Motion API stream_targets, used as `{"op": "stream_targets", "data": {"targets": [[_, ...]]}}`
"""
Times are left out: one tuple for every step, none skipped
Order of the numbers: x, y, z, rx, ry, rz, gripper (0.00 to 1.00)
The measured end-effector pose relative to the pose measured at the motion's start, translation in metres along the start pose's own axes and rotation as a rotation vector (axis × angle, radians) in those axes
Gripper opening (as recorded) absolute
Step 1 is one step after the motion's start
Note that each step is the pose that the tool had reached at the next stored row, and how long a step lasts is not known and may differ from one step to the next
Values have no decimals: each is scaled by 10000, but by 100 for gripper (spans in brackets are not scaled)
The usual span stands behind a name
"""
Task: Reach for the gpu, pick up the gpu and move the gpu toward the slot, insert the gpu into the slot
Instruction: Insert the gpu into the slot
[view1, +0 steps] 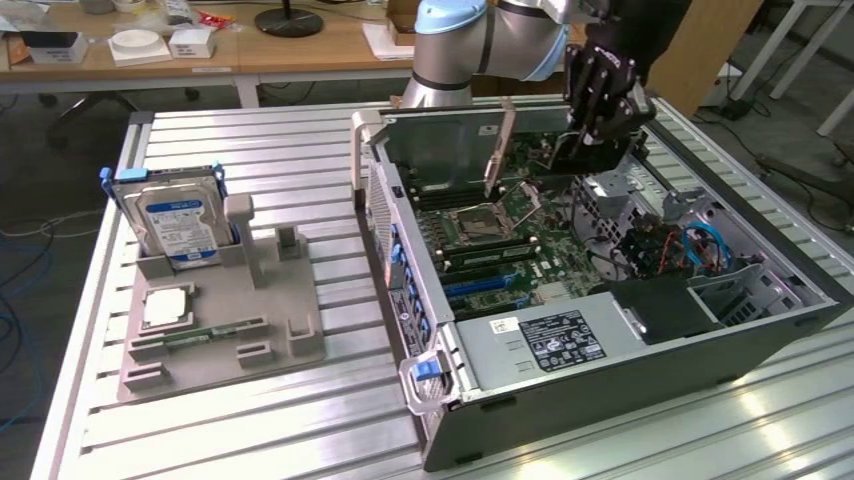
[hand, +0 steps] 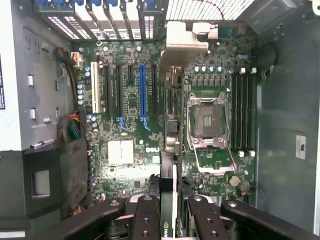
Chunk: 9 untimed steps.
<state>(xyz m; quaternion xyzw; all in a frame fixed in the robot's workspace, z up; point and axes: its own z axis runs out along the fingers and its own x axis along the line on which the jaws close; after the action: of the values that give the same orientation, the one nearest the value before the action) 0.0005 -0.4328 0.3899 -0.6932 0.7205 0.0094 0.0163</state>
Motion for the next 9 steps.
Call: {"op": "stream_targets", "data": {"targets": [[12,5,15,-2,1,0,26],[26,10,30,-2,0,-9,26],[43,10,43,-13,1,-35,26],[57,10,57,-27,-2,-81,26],[69,10,69,-30,-2,-135,26],[77,10,80,-32,-5,-192,26],[84,10,91,-35,-4,-253,26],[100,10,96,-36,-4,-285,26],[120,14,101,-37,-4,-309,26]]}}
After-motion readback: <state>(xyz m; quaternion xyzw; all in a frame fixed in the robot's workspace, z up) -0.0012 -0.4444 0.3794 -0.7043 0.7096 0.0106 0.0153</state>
